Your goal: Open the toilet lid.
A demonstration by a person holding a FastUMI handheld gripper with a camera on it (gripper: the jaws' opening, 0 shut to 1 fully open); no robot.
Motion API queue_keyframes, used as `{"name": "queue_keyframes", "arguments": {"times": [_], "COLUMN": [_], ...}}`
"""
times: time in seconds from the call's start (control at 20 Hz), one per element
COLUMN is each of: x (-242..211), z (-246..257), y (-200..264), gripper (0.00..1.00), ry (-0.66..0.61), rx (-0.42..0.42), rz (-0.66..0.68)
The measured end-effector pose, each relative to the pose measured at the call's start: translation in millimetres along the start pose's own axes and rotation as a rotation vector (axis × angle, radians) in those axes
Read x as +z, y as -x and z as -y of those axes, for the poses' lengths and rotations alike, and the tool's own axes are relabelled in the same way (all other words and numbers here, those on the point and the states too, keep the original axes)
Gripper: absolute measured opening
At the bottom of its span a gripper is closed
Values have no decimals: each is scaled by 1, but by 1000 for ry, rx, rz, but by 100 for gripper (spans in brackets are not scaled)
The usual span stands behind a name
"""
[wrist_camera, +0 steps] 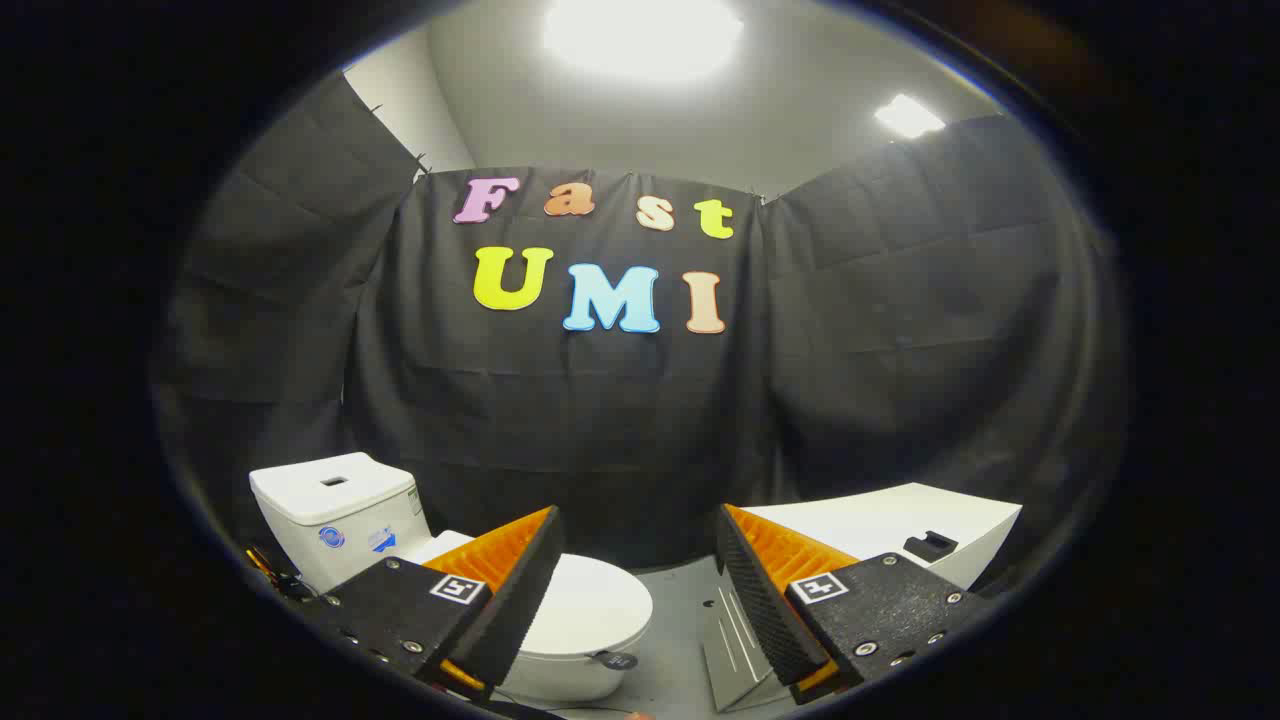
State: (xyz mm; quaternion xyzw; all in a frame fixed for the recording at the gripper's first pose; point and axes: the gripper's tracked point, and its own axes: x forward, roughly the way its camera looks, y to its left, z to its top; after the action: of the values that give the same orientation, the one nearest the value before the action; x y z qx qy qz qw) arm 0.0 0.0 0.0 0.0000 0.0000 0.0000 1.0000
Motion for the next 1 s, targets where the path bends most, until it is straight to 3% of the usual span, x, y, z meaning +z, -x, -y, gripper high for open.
{"name": "queue_keyframes", "arguments": {"times": [1.0], "x": [-6], "z": [0], "y": [-1], "gripper": [95], "ry": [27], "rx": [10], "rz": [-16]}}
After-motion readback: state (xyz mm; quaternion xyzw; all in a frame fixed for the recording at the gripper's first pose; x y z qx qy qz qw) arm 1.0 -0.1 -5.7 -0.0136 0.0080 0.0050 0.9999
